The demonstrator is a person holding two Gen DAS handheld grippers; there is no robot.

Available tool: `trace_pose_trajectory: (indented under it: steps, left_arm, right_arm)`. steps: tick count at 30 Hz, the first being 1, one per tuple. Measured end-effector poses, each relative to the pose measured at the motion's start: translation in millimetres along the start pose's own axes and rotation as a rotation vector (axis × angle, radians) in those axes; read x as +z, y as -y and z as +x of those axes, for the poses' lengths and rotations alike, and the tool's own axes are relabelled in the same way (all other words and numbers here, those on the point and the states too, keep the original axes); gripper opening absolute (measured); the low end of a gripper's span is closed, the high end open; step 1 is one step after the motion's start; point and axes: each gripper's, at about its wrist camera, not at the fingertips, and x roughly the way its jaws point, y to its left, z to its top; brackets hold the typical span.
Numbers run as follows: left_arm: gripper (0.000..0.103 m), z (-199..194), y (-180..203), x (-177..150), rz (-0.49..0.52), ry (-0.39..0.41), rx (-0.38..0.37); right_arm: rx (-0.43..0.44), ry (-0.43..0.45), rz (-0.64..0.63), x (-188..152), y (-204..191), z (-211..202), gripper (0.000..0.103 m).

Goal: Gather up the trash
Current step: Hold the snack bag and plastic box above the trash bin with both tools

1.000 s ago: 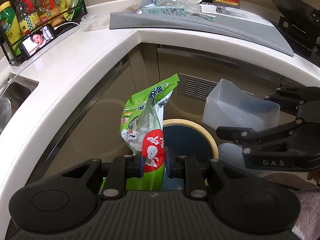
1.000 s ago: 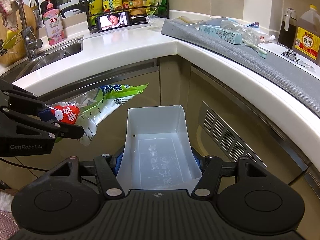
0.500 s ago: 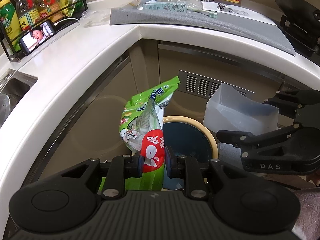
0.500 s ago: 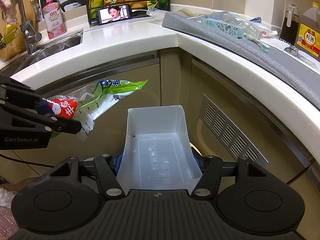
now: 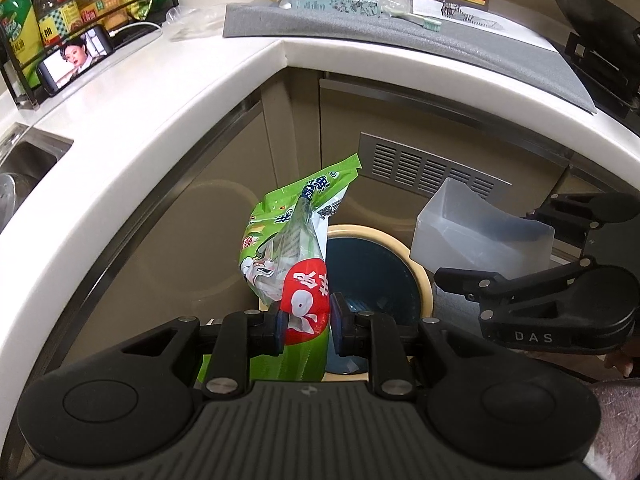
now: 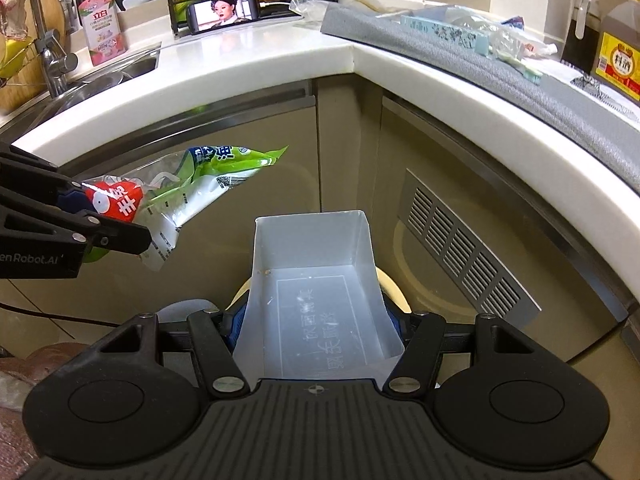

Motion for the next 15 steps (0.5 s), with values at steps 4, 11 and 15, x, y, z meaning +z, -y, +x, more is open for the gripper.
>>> trace_pose_trajectory:
  steps: [4, 11, 15]
  left_arm:
    - [0.023, 1.5, 0.8, -0.2, 0.003, 0.0, 0.0]
    - [0.023, 2.4, 0.0, 0.1, -0.001, -0.001, 0.002]
    - [0.023, 2.4, 1.2, -0.7, -0.001, -0.003, 0.003]
  right_arm:
    - [0.0, -0.005, 0.001, 0.0, 0.3, 1.8, 0.065]
    - [0.002, -0.011, 0.006, 0.3, 2.3, 4.1, 0.065]
    - [0.003, -0.015, 0.012, -1.9, 2.8, 4.4, 0.065]
